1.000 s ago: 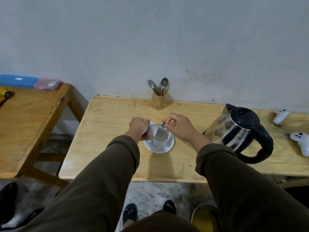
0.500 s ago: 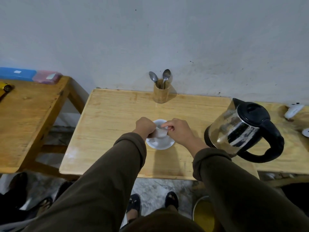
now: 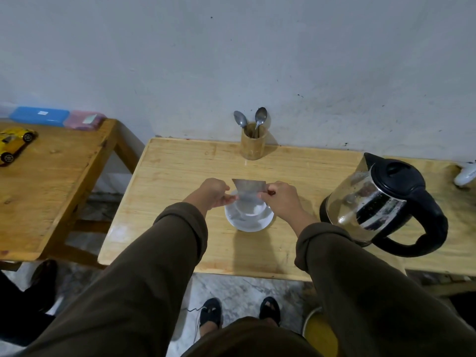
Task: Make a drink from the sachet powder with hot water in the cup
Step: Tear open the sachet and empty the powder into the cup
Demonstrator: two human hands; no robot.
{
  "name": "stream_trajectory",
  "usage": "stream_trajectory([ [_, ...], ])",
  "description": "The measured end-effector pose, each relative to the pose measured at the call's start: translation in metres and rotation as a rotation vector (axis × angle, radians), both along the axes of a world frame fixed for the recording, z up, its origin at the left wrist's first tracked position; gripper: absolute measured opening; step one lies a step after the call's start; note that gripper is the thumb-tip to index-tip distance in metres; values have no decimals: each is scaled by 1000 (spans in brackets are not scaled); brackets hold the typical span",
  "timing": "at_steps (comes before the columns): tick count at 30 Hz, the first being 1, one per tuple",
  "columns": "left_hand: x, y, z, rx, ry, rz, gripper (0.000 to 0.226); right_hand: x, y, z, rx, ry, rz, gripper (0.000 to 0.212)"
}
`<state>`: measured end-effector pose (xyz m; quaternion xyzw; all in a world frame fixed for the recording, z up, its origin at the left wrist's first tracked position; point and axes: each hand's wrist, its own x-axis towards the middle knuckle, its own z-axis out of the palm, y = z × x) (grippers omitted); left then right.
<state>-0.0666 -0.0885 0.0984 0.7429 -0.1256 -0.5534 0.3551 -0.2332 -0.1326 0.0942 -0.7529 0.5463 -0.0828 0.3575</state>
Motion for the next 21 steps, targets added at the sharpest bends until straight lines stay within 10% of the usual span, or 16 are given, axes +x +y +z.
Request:
stream_trajectory([
  [8, 1, 10, -8, -154, -355, -352, 36, 2, -1, -5, -13, 5, -10, 32],
  [21, -7, 6, -19, -250, -445, -359, 18, 16, -5, -9, -70, -34, -7, 17],
])
